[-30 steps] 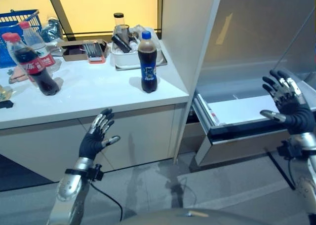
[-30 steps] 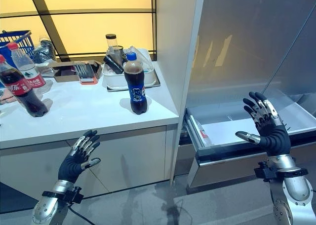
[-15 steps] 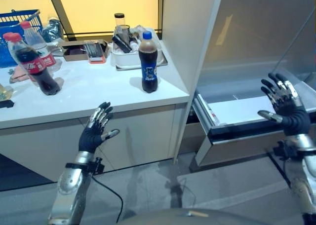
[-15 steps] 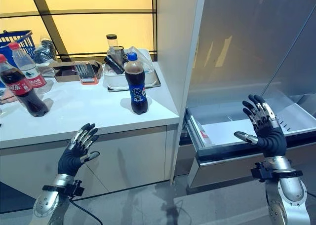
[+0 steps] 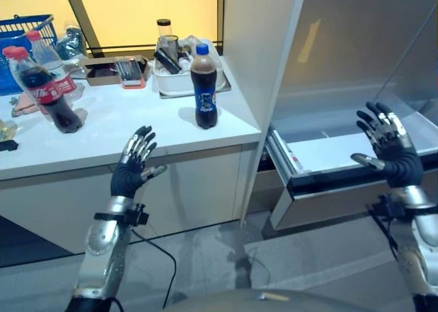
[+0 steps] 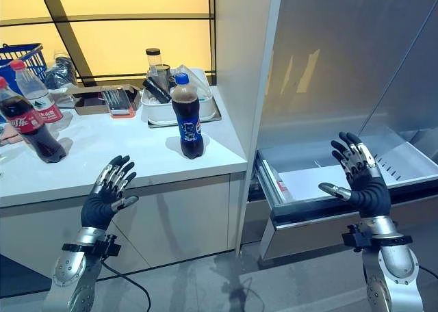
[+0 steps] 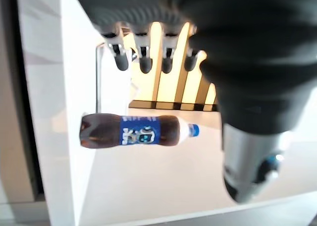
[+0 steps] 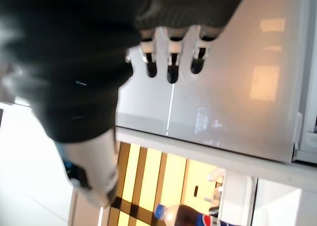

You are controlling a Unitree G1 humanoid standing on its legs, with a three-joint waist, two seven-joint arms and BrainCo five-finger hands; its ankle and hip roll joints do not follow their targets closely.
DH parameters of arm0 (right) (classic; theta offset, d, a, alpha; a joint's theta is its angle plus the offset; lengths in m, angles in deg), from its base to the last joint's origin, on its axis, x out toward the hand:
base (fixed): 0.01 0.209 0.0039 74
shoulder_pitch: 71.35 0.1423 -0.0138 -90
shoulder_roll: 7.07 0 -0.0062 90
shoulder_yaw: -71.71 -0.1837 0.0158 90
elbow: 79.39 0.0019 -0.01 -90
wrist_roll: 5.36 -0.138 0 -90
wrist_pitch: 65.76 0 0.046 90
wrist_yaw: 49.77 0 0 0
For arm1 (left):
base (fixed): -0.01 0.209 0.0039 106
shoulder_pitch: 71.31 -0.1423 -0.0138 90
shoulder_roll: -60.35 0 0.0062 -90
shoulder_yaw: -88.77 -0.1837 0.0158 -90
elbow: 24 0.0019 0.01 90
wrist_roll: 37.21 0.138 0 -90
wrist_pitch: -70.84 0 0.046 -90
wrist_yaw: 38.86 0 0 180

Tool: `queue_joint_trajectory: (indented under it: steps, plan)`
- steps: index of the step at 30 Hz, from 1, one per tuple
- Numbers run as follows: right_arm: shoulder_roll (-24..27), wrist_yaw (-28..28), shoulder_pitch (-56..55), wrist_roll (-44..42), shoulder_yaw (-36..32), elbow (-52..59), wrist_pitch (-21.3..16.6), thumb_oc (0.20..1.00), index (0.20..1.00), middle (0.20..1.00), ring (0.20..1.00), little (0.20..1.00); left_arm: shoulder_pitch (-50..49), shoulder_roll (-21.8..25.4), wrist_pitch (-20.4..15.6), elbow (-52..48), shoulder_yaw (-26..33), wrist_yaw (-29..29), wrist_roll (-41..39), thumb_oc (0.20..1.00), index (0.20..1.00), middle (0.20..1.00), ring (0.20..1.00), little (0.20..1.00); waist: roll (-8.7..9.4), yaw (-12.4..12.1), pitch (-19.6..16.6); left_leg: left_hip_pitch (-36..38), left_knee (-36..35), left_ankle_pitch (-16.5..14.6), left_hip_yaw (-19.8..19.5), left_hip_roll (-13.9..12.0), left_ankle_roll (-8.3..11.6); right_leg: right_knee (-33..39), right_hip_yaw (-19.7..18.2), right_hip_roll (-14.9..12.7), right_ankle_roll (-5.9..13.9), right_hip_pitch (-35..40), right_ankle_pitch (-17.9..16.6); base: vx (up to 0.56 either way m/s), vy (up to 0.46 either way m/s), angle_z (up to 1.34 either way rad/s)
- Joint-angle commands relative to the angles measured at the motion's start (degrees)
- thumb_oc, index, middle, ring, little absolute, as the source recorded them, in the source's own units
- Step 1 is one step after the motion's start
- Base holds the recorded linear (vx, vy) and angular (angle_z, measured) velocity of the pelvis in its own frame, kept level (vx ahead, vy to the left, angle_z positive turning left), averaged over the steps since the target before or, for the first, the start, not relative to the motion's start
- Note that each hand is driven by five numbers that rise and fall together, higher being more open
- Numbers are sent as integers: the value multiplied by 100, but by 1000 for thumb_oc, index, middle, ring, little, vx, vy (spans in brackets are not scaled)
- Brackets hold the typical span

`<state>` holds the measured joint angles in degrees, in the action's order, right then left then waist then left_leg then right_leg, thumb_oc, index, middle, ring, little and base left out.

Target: Take the drinks into the refrigerator

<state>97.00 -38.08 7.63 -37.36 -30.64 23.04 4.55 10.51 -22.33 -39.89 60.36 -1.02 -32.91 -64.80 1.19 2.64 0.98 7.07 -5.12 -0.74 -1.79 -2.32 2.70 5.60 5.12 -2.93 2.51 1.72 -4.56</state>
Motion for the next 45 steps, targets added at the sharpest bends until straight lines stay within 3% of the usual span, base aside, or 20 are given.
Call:
queue_joint_trajectory:
  steps: [1, 19, 26, 45]
  plan:
    - [0, -3, 528, 113, -73, 16, -172, 1000, 1000, 1000, 1000, 1000, 469, 274, -314, 9, 144, -145, 418, 1000, 1000, 1000, 1000, 1000, 134, 78, -39, 68, 12, -213, -41, 218, -211, -135, -46, -158, 312, 453, 341, 0, 0, 0]
    - [261, 348, 804, -46, 516, 429, 110, 1000, 1000, 1000, 1000, 1000, 2410, 496, -54, 1823, -373, -985, 869, 1000, 1000, 1000, 1000, 1000, 39, 374, -49, 175, 12, -255, 128, 201, -185, -180, -199, -133, 325, 440, 340, 4, 2, -4]
    - [621, 481, 988, -265, 684, 817, 135, 1000, 1000, 1000, 1000, 1000, 2913, 671, 31, 2408, -472, -1251, 971, 1000, 1000, 1000, 1000, 1000, -67, 548, 102, 195, 12, -300, 333, 178, -191, -280, -436, -69, 326, 265, 366, 3, -2, -14]
    - [820, 811, 961, -502, 620, 1337, 167, 1000, 1000, 1000, 1000, 1000, 2855, 703, 63, 2840, -282, -1347, 1124, 1000, 1000, 1000, 1000, 1000, -143, 661, 53, 274, 14, -360, 525, 140, -148, -213, -657, 51, 291, 283, 425, 15, -10, -8]
